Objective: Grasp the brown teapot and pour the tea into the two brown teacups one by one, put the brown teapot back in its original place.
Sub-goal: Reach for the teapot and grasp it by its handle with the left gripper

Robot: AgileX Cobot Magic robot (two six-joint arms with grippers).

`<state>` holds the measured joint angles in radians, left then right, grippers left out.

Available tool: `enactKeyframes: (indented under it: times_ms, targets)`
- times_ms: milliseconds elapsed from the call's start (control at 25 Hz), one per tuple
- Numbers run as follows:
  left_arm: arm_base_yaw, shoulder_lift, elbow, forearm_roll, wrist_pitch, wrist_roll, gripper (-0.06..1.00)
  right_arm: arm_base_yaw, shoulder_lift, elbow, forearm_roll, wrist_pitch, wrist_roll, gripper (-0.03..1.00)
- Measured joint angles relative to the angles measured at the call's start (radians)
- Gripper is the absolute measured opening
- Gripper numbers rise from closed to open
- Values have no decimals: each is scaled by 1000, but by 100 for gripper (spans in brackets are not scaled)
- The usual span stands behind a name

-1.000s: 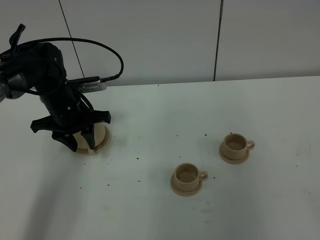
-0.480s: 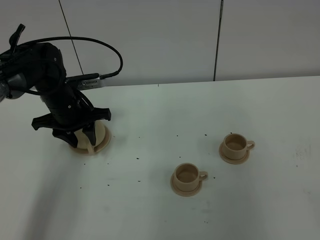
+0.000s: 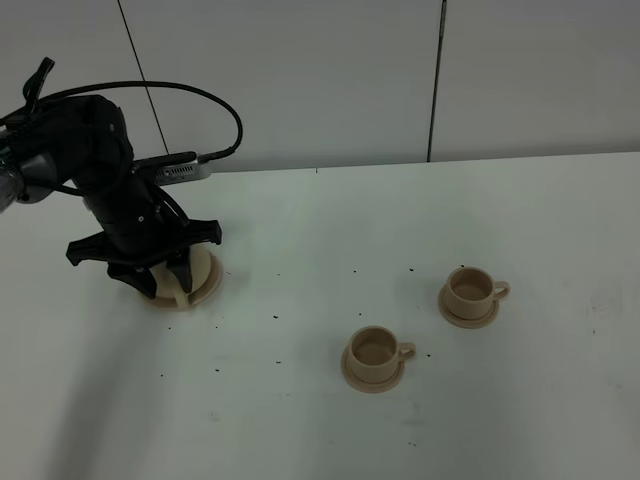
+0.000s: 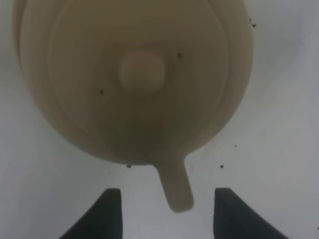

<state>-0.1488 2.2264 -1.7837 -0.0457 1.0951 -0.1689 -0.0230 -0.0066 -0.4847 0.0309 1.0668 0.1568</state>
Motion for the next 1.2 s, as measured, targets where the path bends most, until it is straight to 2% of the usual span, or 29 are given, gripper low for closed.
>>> enactKeyframes:
  times_ms: [1200]
  targets:
    - [0,18,0,-29,-42,-4,48,0,0,0,0,0,0,24]
